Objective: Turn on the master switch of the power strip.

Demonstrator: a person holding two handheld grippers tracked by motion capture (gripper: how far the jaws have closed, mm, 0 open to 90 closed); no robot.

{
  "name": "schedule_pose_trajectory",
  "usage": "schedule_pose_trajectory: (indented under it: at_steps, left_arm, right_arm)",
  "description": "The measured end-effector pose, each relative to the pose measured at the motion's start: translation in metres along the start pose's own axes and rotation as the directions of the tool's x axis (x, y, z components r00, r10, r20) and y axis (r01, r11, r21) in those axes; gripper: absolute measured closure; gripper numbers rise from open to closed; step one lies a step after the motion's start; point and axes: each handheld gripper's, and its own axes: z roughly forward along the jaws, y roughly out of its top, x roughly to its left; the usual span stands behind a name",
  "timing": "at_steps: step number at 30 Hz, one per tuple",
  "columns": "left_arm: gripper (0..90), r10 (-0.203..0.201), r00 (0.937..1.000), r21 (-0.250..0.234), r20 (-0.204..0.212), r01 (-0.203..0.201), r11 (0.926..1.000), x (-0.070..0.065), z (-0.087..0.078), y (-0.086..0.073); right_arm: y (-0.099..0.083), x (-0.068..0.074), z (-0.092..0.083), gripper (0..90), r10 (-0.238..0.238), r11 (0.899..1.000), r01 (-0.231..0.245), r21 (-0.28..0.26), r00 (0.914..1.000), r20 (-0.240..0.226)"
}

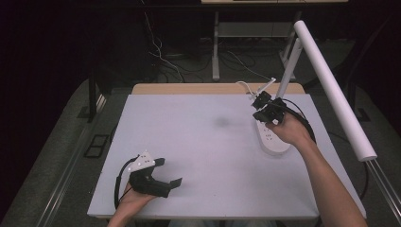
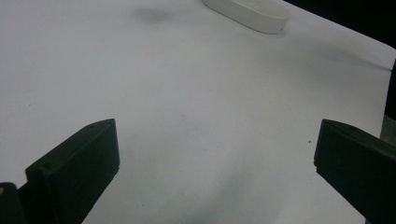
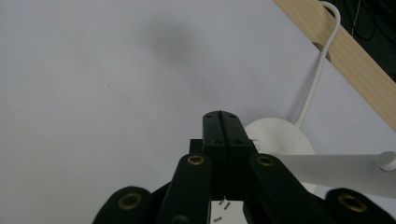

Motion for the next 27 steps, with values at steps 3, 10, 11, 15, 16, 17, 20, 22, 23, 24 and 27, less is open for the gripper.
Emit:
schedule_pose_trajectory:
  at_steps: [3, 10, 11, 15, 16, 17, 20, 22, 23, 24, 27]
  left_arm:
    - [0.0, 0.000, 1.0000, 0.000, 0.001, 0.000, 1.0000, 0.000, 0.000, 0.000]
    - [0.0, -0.002, 1.0000, 0.002, 0.002, 0.002, 1.0000, 0.000, 0.001, 0.000]
    - [0.0, -0.002, 1.0000, 0.001, 0.001, 0.002, 1.0000, 0.000, 0.001, 0.000]
    - [0.0, -0.003, 1.0000, -0.001, 0.001, 0.003, 1.0000, 0.000, 0.001, 0.000]
    - [0.0, -0.005, 1.0000, -0.002, 0.001, 0.005, 1.0000, 0.000, 0.001, 0.000]
    - [0.0, -0.004, 1.0000, -0.002, 0.001, 0.004, 1.0000, 0.001, 0.001, 0.000]
    - [0.0, -0.003, 1.0000, -0.002, 0.000, 0.003, 1.0000, 0.001, 0.001, 0.000]
    - [0.0, -0.004, 1.0000, -0.002, 0.001, 0.004, 1.0000, 0.001, 0.001, 0.000]
    - [0.0, -0.003, 1.0000, -0.001, 0.001, 0.003, 1.0000, 0.001, 0.001, 0.000]
    - [0.0, -0.002, 1.0000, -0.001, 0.000, 0.002, 1.0000, 0.001, 0.001, 0.000]
    - [0.0, -0.003, 1.0000, -0.001, 0.001, 0.003, 1.0000, 0.001, 0.001, 0.000]
  right_arm:
    - [0.001, -0.003, 0.004, 89.2, 0.007, 1.000, -0.007, 0.007, 0.9999, 0.014]
    - [0.002, -0.011, 0.015, 89.2, 0.046, 0.998, -0.048, 0.042, 0.9977, 0.050]
    - [0.002, -0.011, 0.017, 89.2, 0.057, 0.997, -0.059, 0.046, 0.9971, 0.052]
    - [0.002, -0.016, 0.024, 89.2, 0.072, 0.996, -0.075, 0.056, 0.9955, 0.062]
    - [0.003, -0.016, 0.026, 89.2, 0.078, 0.995, -0.082, 0.061, 0.9948, 0.065]
    - [0.003, -0.017, 0.028, 89.2, 0.077, 0.995, -0.081, 0.062, 0.9948, 0.066]
    - [0.003, -0.018, 0.033, 89.2, 0.085, 0.993, -0.090, 0.071, 0.9937, 0.073]
    - [0.004, -0.018, 0.036, 89.2, 0.088, 0.993, -0.094, 0.076, 0.9933, 0.074]
    - [0.004, -0.019, 0.038, 89.2, 0.088, 0.992, -0.095, 0.079, 0.9931, 0.077]
    - [0.004, -0.019, 0.040, 89.2, 0.090, 0.992, -0.096, 0.080, 0.9929, 0.078]
    - [0.005, -0.019, 0.044, 89.2, 0.094, 0.991, -0.101, 0.084, 0.9923, 0.081]
